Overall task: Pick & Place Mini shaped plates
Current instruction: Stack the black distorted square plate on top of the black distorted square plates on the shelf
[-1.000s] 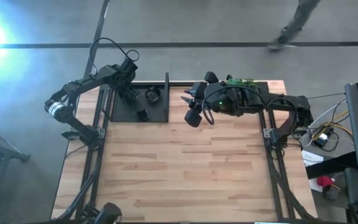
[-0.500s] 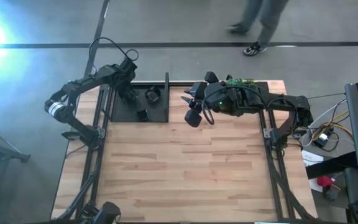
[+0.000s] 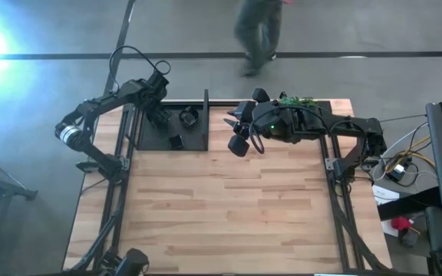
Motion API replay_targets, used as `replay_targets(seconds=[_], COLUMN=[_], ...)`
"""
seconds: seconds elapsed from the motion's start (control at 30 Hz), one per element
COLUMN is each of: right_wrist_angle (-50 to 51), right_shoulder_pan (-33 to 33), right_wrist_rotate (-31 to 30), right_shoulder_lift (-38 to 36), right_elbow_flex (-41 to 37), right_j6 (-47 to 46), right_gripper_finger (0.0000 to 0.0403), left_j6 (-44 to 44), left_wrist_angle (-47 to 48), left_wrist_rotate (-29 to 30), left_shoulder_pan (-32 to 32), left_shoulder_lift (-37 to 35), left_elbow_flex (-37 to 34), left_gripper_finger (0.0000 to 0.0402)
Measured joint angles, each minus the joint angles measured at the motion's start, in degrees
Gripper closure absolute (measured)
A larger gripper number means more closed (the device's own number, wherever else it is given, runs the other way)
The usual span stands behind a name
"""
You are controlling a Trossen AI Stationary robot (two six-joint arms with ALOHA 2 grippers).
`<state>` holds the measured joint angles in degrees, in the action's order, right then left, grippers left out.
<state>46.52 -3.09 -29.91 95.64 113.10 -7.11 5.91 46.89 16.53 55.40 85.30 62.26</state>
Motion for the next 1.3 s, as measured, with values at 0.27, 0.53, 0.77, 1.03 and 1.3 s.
replay_targets(seconds=[0.27, 0.53, 0.77, 1.03, 1.3], right_wrist_angle=[0.3, 0.3, 0.4, -0.2, -0.3], right_shoulder_pan=[0.0, 0.0, 0.0, 0.0, 0.0], right_wrist_rotate=[0.0, 0.0, 0.0, 0.0, 0.0], right_shoulder_lift=[0.0, 0.0, 0.0, 0.0, 0.0], right_elbow_flex=[0.0, 0.0, 0.0, 0.0, 0.0], right_j6=[0.0, -0.3, -0.2, -0.4, -0.4], right_gripper_finger=[0.0309, 0.0312, 0.0312, 0.0314, 0.0319], left_j6=[-0.3, 0.5, 0.5, 0.2, -0.1], left_wrist_angle=[0.0, 0.0, 0.0, 0.2, 0.2], left_wrist_rotate=[-0.9, -0.9, -0.9, -0.8, -0.8], left_shoulder_pan=[0.0, 0.0, 0.0, 0.0, 0.0], left_shoulder_lift=[0.0, 0.0, 0.0, 0.0, 0.0], left_elbow_flex=[0.0, 0.0, 0.0, 0.0, 0.0], left_gripper_finger=[0.0402, 0.0401, 0.0402, 0.0402, 0.0402])
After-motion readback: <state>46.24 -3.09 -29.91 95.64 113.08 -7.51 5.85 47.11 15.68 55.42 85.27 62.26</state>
